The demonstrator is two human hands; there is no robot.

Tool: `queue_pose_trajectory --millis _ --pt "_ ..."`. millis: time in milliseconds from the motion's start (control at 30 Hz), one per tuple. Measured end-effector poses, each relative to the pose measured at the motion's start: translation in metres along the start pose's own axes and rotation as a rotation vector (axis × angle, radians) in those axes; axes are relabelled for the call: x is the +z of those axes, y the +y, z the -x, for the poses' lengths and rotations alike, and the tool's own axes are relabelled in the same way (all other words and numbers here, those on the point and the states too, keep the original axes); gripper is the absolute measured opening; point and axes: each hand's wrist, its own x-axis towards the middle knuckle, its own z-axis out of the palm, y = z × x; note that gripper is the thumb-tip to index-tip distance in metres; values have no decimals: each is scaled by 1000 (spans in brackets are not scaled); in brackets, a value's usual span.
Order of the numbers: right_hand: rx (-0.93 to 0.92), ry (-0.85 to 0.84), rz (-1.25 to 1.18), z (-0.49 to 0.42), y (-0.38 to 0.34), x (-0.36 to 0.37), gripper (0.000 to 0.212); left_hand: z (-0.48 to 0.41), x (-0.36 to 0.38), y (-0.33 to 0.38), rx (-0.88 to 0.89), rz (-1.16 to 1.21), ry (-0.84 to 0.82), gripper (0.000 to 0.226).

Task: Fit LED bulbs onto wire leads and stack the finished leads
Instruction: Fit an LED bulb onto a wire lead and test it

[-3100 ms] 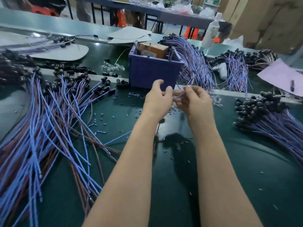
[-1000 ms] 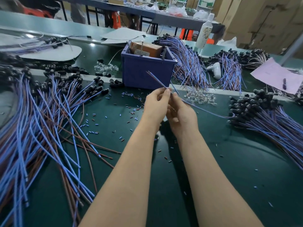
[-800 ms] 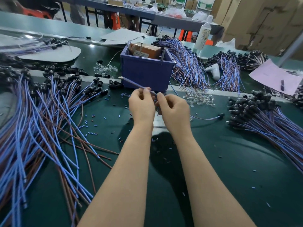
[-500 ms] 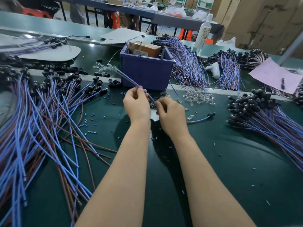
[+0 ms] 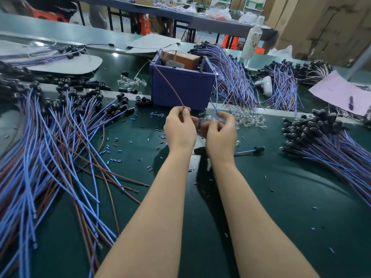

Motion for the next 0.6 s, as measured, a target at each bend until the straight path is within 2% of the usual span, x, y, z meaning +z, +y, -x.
queue_pose_trajectory --millis 167,333,600 --pt "-22 -36 60 0 -1 0 32 -4 0 -3 24 -46 10 26" --pt "-61 -119 159 3 -3 -1 32 -2 2 -3 24 -94 -52 31" --pt "-52 -122 155 4 -4 0 32 0 2 -3 21 -113 -73 32"
